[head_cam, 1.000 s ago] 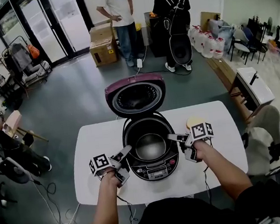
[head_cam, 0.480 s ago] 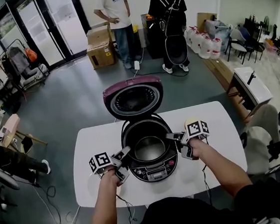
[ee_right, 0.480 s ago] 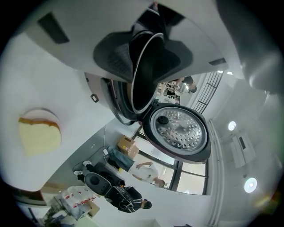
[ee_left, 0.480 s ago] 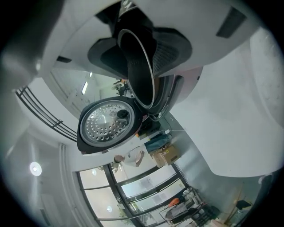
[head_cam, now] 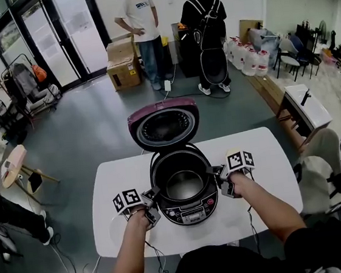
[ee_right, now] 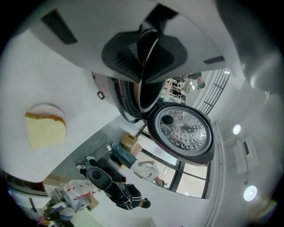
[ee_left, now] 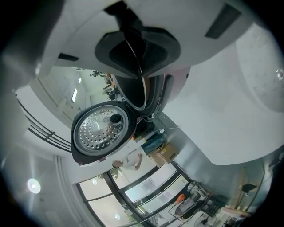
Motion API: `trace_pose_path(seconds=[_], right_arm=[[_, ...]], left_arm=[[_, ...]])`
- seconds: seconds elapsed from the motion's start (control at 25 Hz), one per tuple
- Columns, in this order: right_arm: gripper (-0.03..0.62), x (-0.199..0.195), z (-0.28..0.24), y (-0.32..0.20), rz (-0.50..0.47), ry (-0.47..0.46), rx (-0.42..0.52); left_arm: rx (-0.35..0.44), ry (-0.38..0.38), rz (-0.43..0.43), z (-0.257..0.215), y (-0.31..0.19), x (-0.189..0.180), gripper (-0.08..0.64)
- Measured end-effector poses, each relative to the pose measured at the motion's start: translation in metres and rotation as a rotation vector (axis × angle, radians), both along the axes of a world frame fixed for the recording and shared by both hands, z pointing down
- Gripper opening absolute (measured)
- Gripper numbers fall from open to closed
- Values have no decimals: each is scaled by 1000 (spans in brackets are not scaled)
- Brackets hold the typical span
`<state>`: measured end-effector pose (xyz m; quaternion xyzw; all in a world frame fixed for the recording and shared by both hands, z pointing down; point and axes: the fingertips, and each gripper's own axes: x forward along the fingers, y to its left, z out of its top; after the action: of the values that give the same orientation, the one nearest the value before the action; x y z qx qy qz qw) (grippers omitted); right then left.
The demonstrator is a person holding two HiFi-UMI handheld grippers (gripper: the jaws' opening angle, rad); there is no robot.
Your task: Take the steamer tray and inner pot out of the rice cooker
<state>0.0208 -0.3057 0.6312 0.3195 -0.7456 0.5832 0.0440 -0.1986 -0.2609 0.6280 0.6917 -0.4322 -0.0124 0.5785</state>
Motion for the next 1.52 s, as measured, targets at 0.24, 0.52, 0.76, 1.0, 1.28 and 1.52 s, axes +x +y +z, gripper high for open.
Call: trace_pose_path(seconds=[0.24,0.52,0.76,1.0,1.28,1.52], right_arm=[[23,1,-26,3,19,-34,69],[25,1,-75,9,31,-86,156],[26,19,-115,17,60,-126,235],[25,53,-158,25,112,-131,346],[25,120,-168,32,231,-81,403],[25,198,-156,58,383,-29,392]], left_arm=[[50,10,-20,-20,4,0,18],[168,29,-28,-72,0,-3,18],[280,-9,9,-120,2,16,28],[394,-38,63,-165,1,50,29],[442,-30,153,-174,-9,117,29],[432,14,279,-162,-9,195,32]])
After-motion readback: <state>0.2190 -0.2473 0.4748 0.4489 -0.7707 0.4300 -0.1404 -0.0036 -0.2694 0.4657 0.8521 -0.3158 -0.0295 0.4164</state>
